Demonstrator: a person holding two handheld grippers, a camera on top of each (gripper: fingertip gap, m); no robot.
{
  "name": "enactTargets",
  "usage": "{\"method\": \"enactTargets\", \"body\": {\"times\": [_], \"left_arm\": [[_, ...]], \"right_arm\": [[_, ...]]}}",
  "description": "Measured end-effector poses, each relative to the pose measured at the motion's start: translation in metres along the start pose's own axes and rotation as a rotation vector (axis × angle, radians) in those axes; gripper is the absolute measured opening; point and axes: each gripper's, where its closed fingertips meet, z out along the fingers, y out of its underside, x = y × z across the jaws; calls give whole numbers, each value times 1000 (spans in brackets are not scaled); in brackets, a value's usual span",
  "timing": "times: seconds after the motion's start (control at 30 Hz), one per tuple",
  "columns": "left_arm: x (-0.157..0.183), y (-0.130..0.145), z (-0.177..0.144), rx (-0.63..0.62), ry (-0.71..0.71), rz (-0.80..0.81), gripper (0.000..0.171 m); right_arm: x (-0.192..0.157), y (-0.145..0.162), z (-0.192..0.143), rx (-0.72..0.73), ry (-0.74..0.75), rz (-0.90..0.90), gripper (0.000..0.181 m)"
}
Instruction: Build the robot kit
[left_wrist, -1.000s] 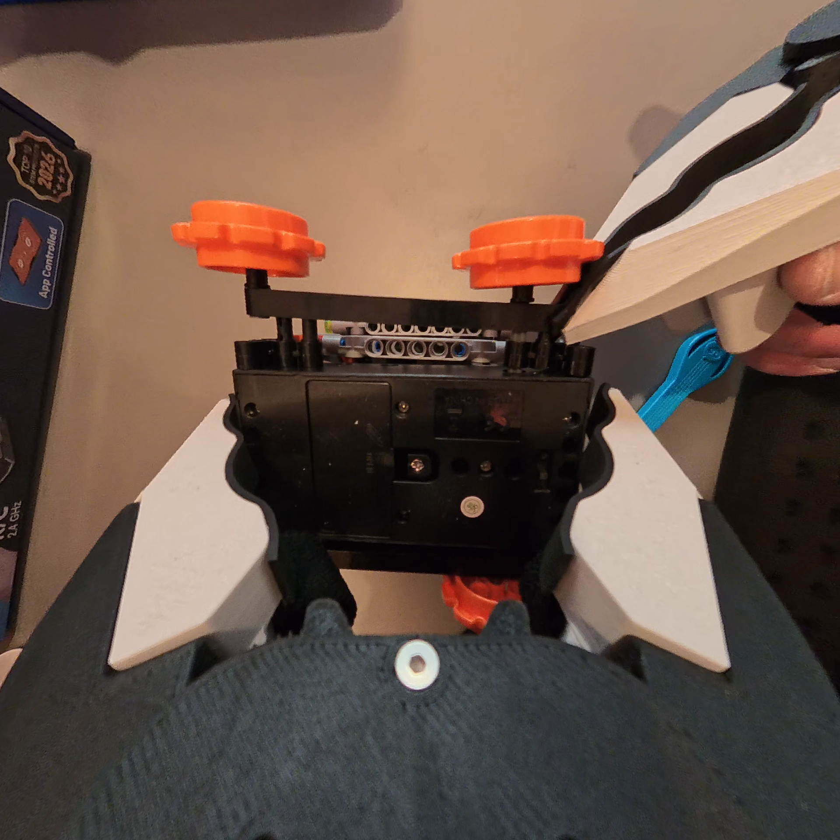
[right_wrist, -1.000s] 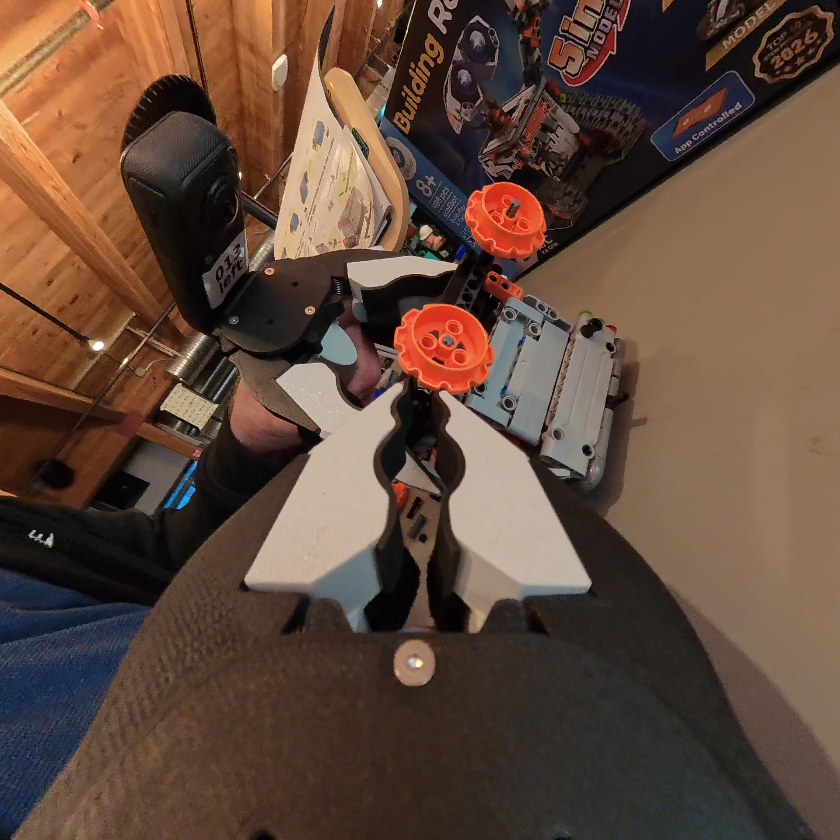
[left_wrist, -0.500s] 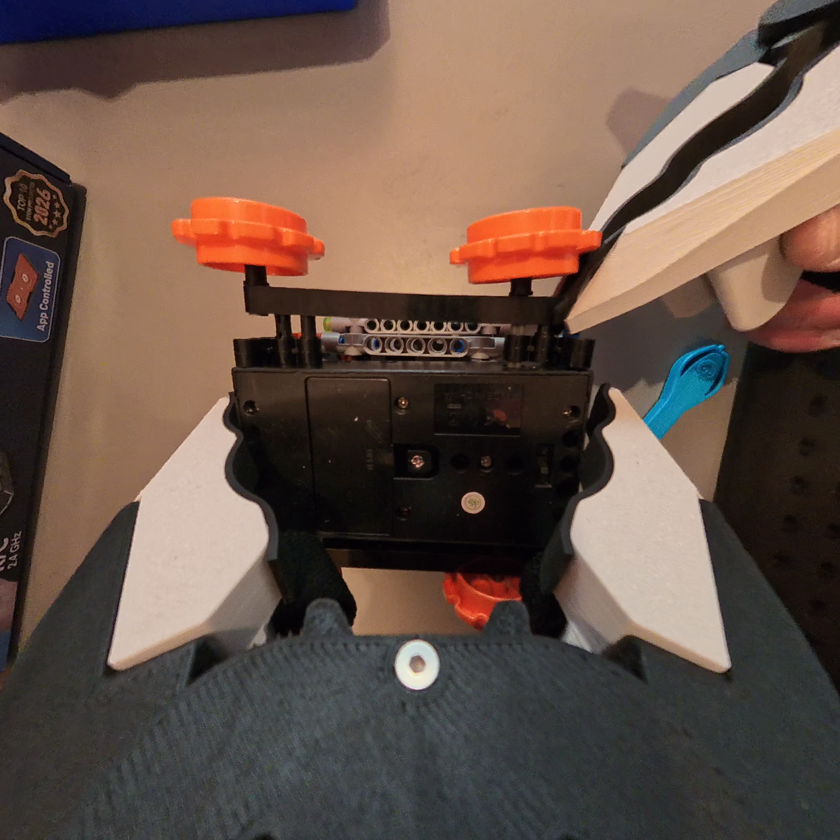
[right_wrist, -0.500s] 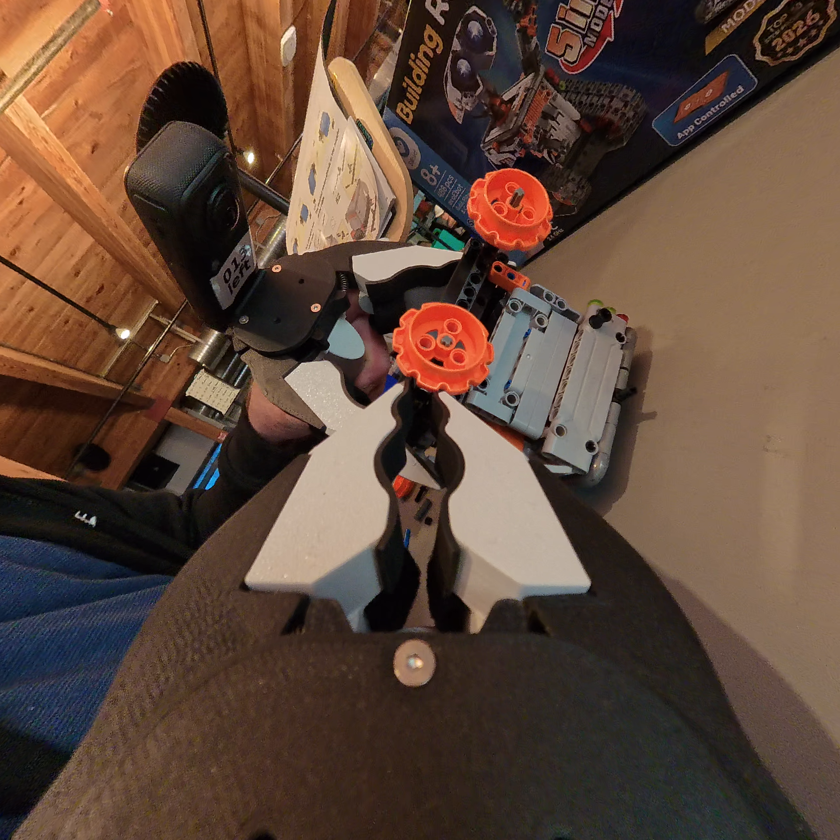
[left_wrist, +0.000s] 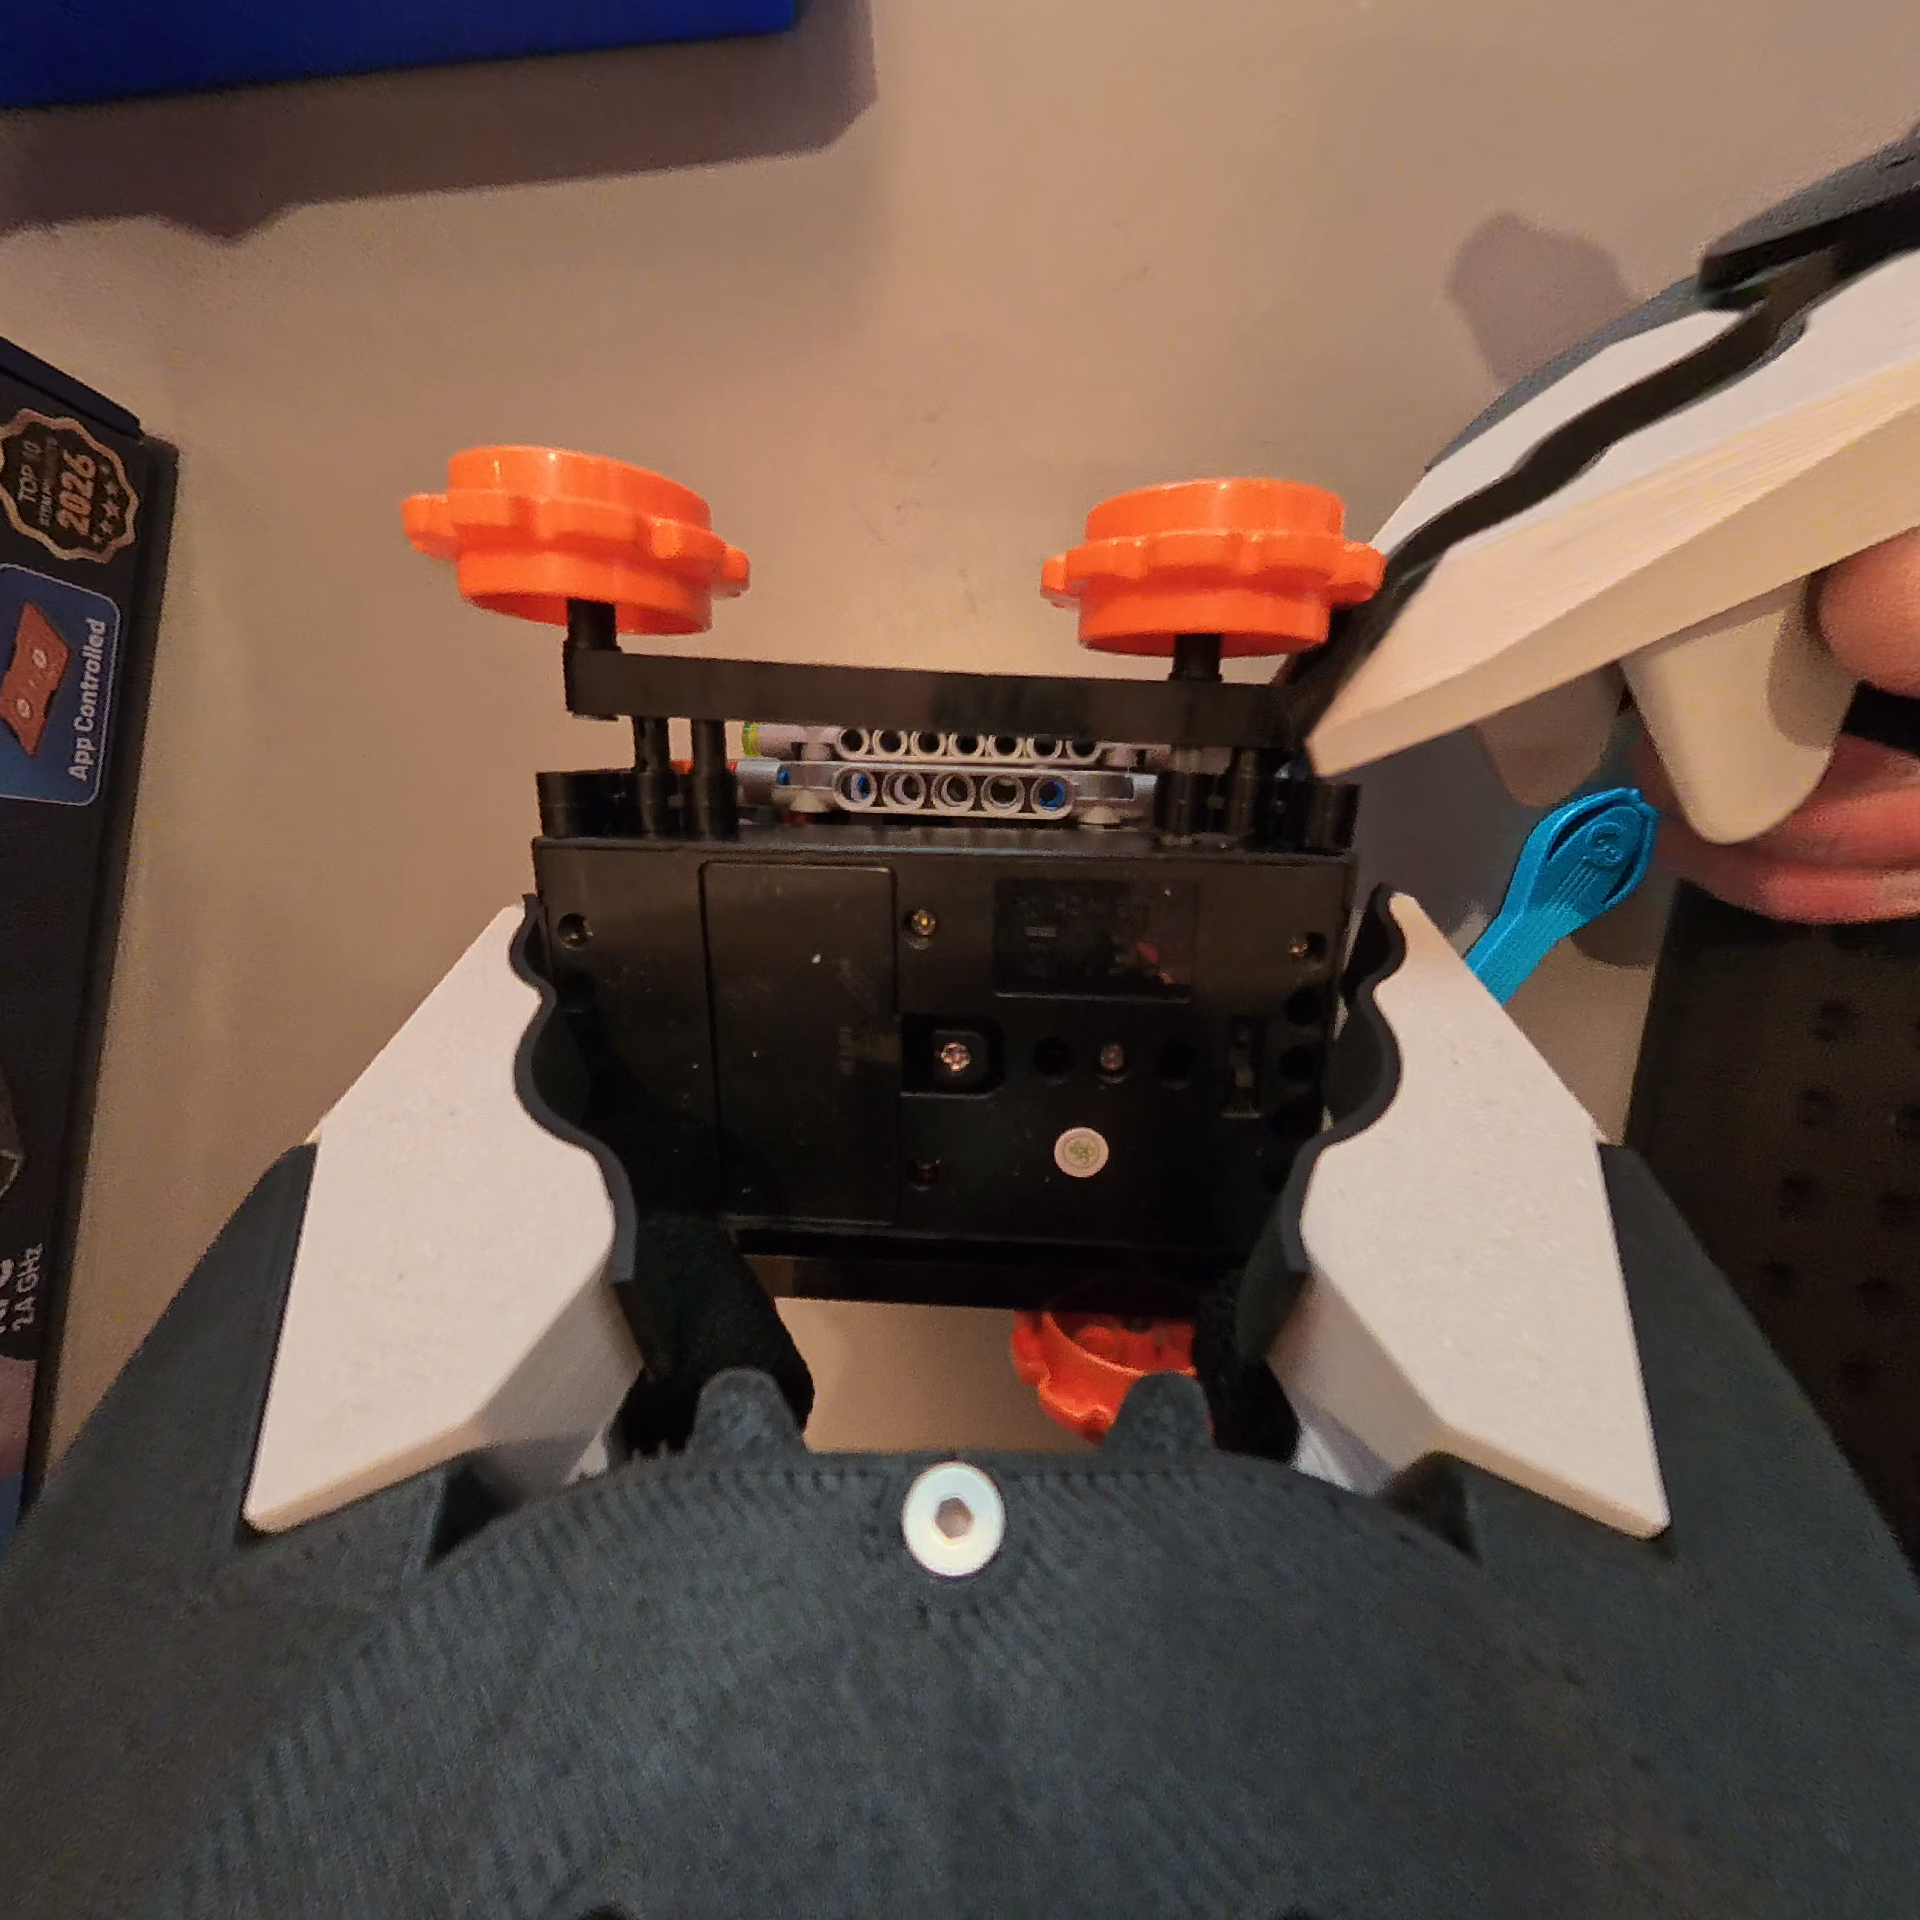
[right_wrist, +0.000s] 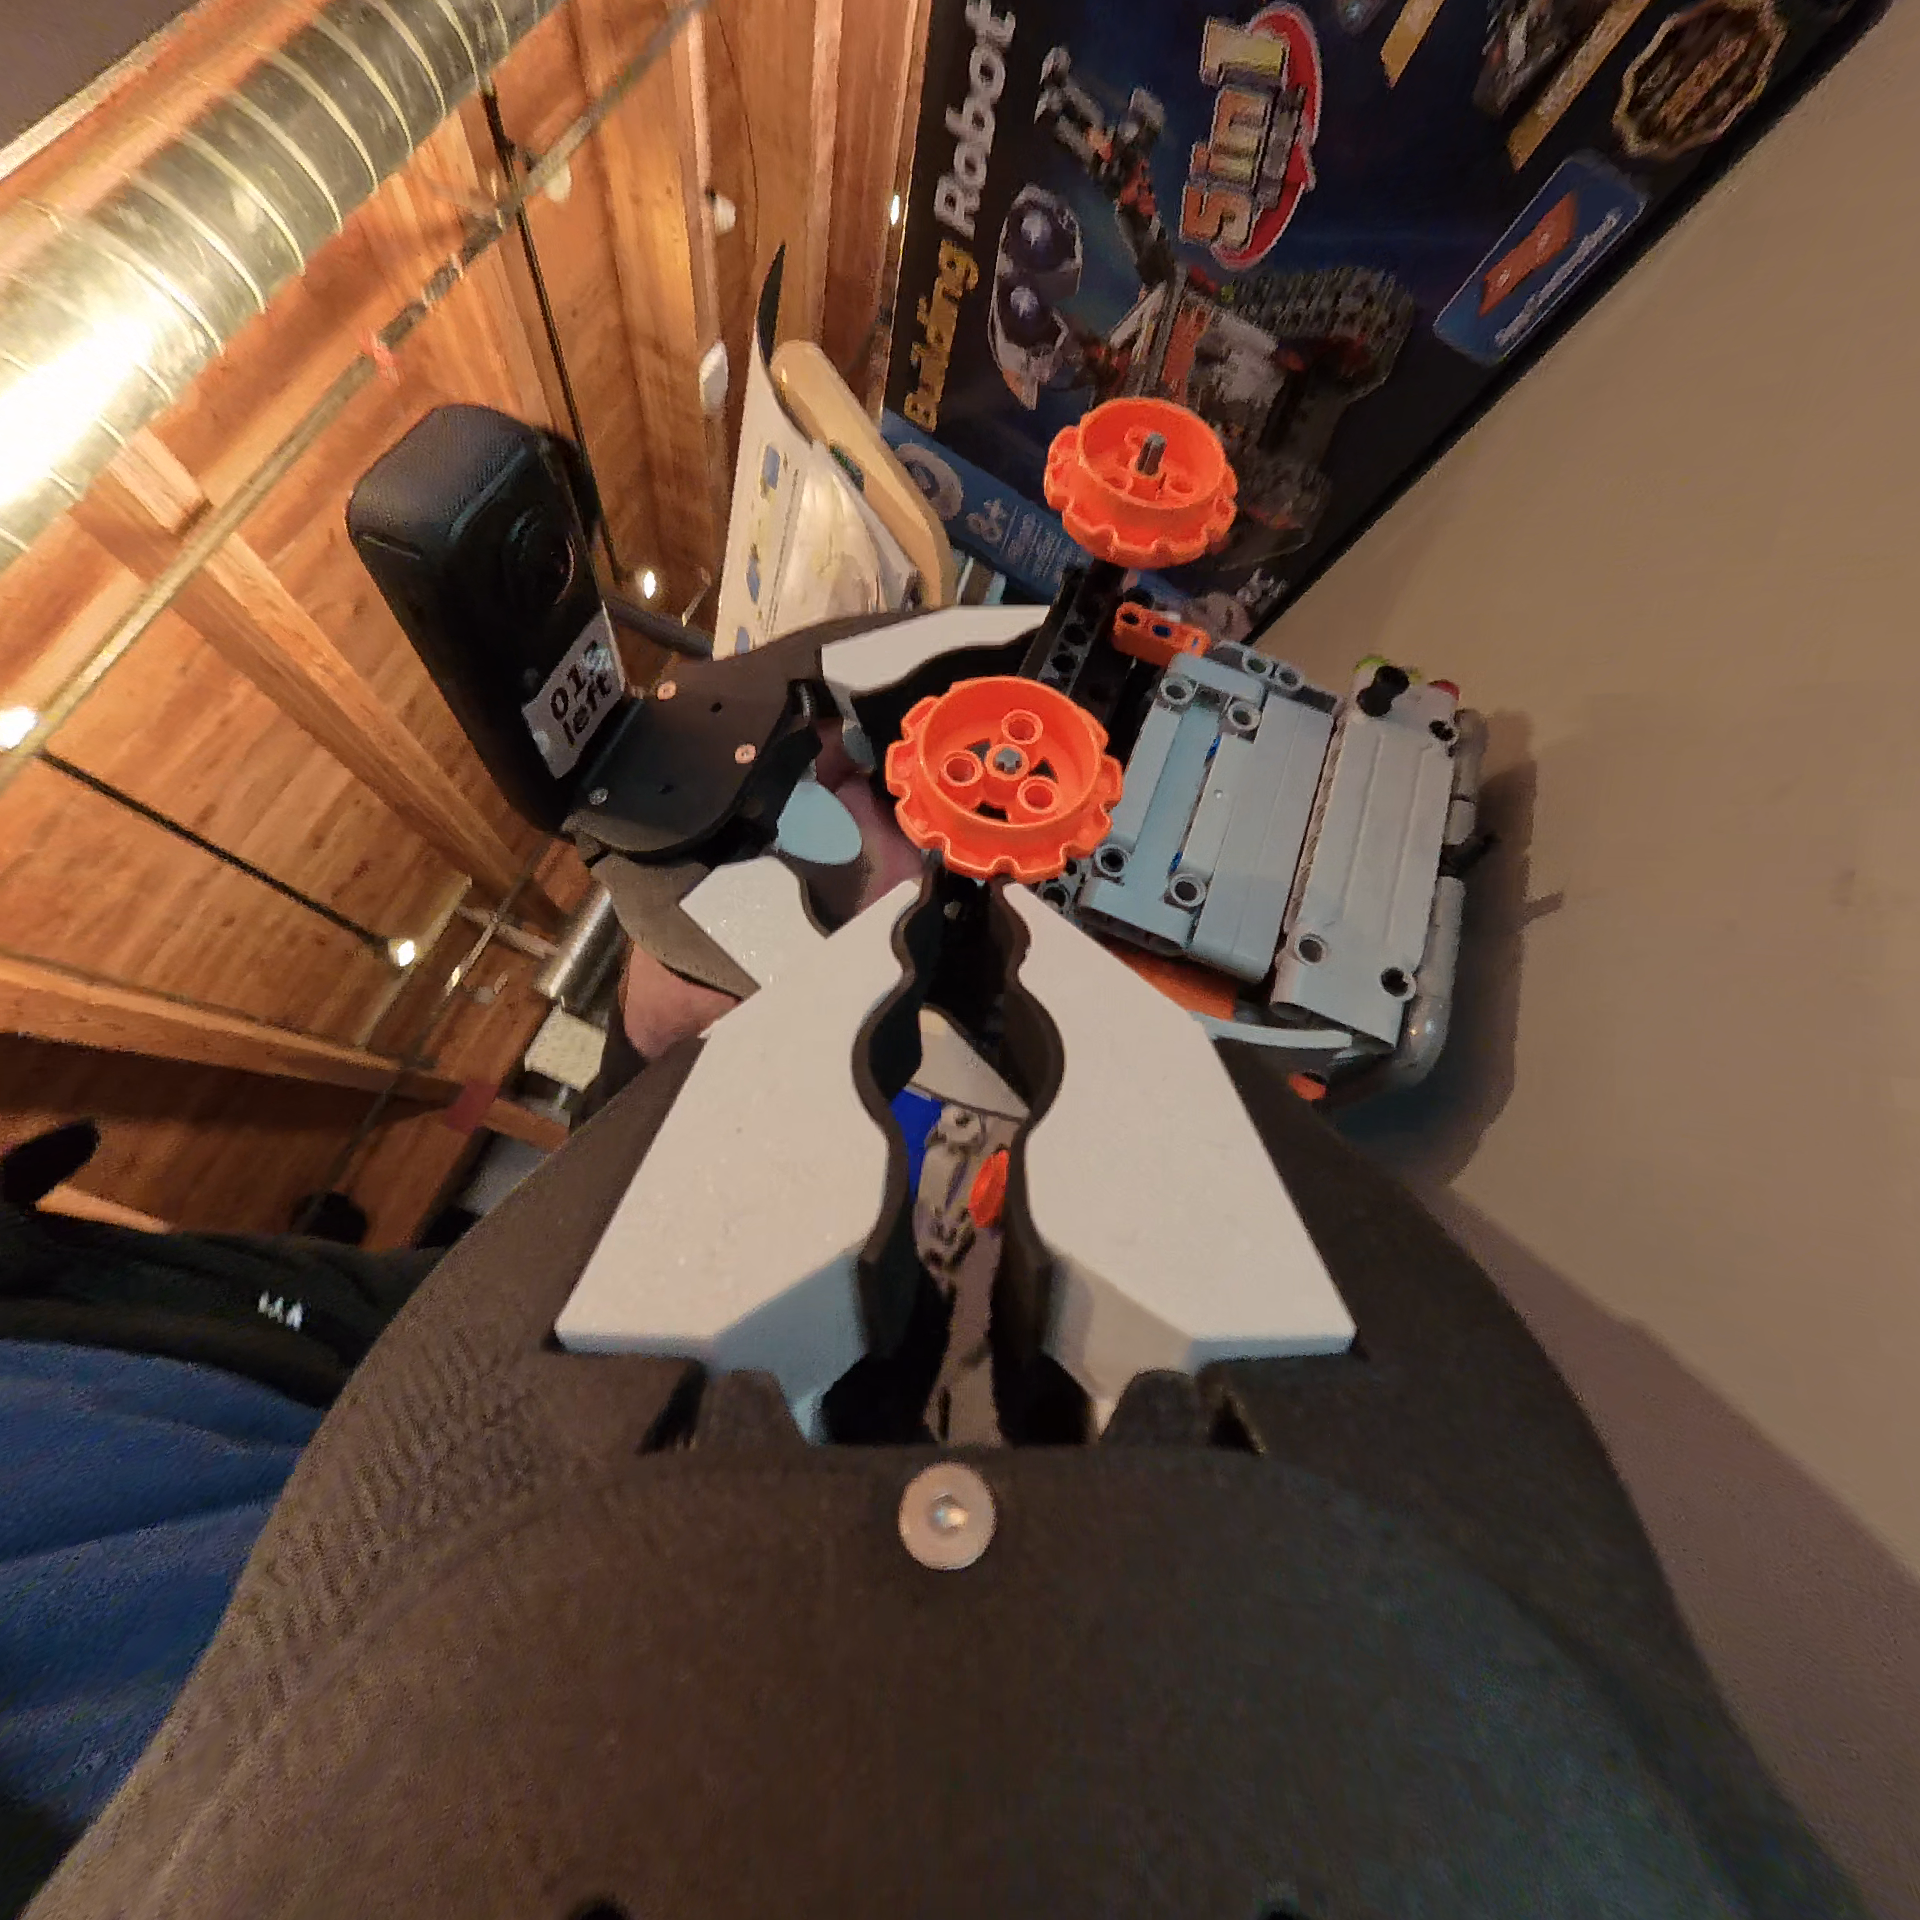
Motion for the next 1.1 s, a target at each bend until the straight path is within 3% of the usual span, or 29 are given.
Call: {"method": "enactTargets", "body": {"times": [0.13, 0.3, 0.6, 0.77, 0.9, 1.1], "left_arm": [[2, 2, -3, 28, -6, 20, 145], [5, 14, -16, 138, -10, 13, 145], [2, 61, -57, 368, -54, -33, 141], [4, 84, -62, 403, -55, -84, 140], [9, 97, -47, 374, -44, -125, 139], [19, 92, -30, 361, -99, -126, 139]], "right_arm": [[1, 5, -14, -112, 54, -99, 24], [-13, 16, -16, -228, 54, -213, 22], [-13, 26, 4, -372, 65, -414, 24], [-9, 41, 25, -470, 60, -470, 26], [-4, 49, 37, -522, 57, -480, 26], [4, 43, 22, -593, 96, -512, 23]]}}
